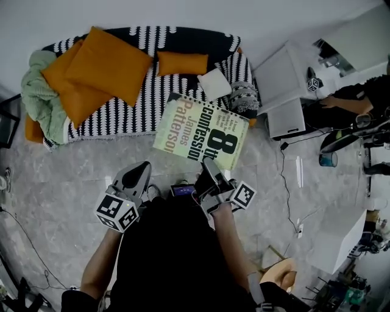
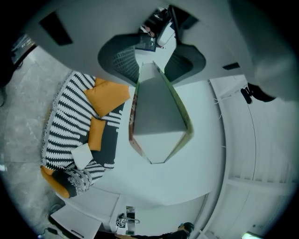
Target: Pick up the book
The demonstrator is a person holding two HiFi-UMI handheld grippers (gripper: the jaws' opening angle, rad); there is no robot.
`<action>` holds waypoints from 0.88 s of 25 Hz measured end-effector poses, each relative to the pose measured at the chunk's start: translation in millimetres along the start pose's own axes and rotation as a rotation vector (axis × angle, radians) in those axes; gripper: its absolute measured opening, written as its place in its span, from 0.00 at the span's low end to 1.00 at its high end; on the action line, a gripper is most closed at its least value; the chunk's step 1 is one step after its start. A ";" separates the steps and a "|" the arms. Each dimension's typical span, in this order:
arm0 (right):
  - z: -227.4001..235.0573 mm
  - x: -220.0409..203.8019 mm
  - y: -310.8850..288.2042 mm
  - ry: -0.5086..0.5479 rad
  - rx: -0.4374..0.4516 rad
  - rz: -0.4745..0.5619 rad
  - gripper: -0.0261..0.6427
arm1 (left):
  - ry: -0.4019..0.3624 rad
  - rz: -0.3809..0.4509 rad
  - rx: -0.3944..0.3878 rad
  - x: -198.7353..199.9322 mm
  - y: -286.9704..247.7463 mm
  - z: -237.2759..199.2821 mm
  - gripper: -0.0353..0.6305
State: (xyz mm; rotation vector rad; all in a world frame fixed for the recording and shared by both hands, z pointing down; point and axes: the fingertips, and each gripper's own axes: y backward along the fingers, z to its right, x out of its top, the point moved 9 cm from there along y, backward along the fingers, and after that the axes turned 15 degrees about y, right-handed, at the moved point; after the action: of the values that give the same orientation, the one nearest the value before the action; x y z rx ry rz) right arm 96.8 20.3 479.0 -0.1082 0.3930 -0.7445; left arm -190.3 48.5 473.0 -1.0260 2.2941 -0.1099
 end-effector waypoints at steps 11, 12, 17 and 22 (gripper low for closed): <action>9.1 17.3 48.7 -0.002 0.031 -0.039 0.31 | -0.015 0.019 0.003 -37.2 -15.8 50.1 0.07; 7.4 19.7 61.6 -0.003 0.034 -0.043 0.31 | -0.014 0.021 0.004 -45.5 -14.5 62.1 0.07; 8.8 22.6 91.5 -0.020 0.042 -0.054 0.31 | -0.006 0.016 0.004 -69.2 -15.1 90.1 0.07; 13.6 23.9 107.8 -0.037 0.041 -0.064 0.31 | 0.009 0.018 0.009 -81.9 -18.9 103.7 0.07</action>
State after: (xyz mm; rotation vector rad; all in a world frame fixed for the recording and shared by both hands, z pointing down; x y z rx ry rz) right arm 186.7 82.6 458.9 -0.0960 0.3398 -0.8119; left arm -77.6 109.9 436.4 -1.0020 2.3088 -0.1179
